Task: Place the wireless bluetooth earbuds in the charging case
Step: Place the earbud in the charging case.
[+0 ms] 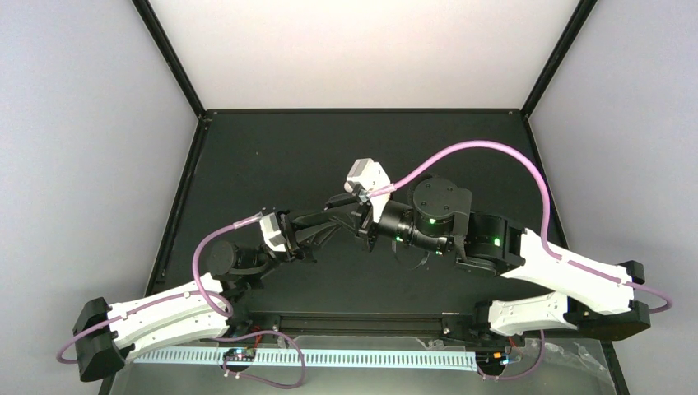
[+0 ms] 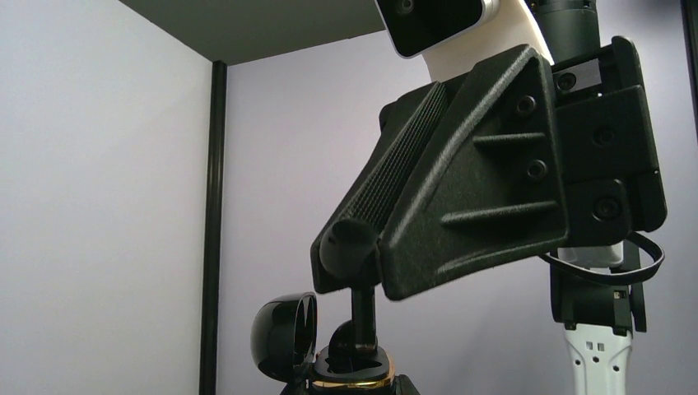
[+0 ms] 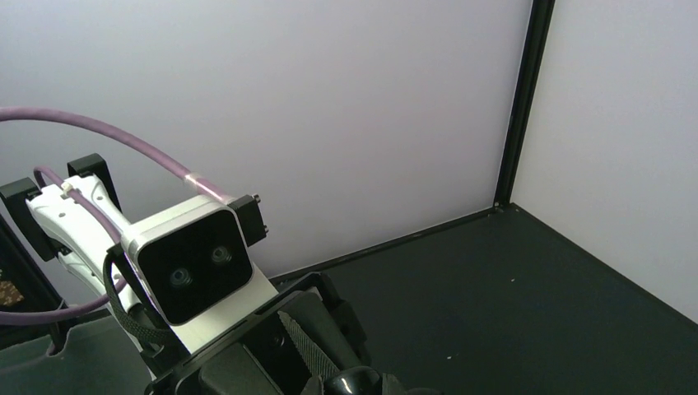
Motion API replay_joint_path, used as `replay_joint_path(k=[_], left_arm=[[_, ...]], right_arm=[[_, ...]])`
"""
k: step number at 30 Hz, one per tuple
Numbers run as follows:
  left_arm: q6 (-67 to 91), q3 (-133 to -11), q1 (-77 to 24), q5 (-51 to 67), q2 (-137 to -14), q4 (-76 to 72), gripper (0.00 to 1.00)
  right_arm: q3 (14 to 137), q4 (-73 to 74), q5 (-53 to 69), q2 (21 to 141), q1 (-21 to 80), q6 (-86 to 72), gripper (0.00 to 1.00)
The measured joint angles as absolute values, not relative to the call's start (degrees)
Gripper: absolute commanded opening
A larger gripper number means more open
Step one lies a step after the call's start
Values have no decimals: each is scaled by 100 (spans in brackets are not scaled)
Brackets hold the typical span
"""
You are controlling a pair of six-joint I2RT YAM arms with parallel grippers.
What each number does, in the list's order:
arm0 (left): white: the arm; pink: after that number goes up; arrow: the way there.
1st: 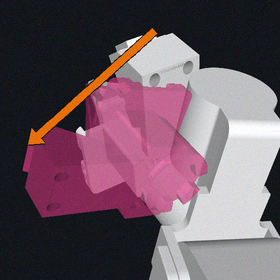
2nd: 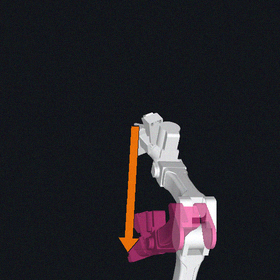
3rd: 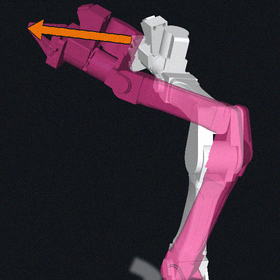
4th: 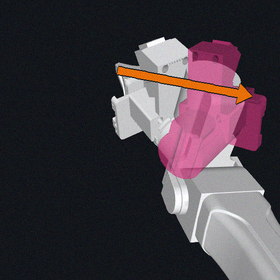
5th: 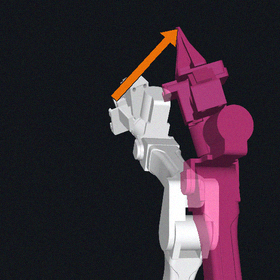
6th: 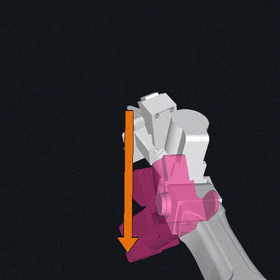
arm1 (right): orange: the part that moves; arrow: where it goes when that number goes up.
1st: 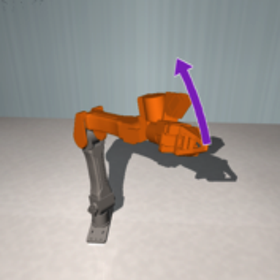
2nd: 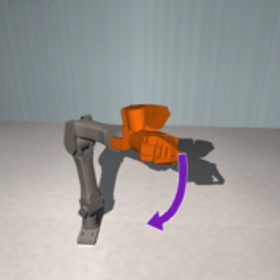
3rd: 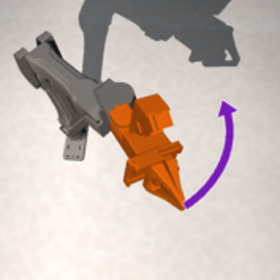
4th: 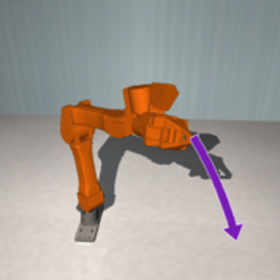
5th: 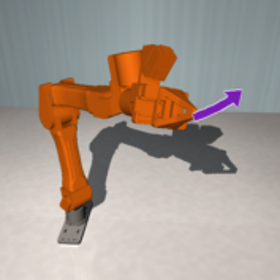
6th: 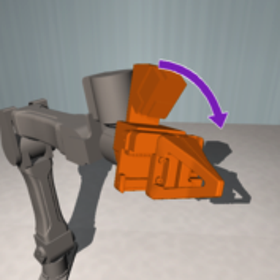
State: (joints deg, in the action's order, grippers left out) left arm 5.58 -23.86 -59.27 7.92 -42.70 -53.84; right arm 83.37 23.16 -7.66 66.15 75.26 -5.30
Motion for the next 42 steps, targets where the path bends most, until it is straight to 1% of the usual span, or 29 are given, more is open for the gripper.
replay_joint_path(k=[42], left_arm=[[624,-2386,-5927,794,-4206,-5312,1]], right_arm=[[8215,2307,-888,6589,7526,-703,10]])
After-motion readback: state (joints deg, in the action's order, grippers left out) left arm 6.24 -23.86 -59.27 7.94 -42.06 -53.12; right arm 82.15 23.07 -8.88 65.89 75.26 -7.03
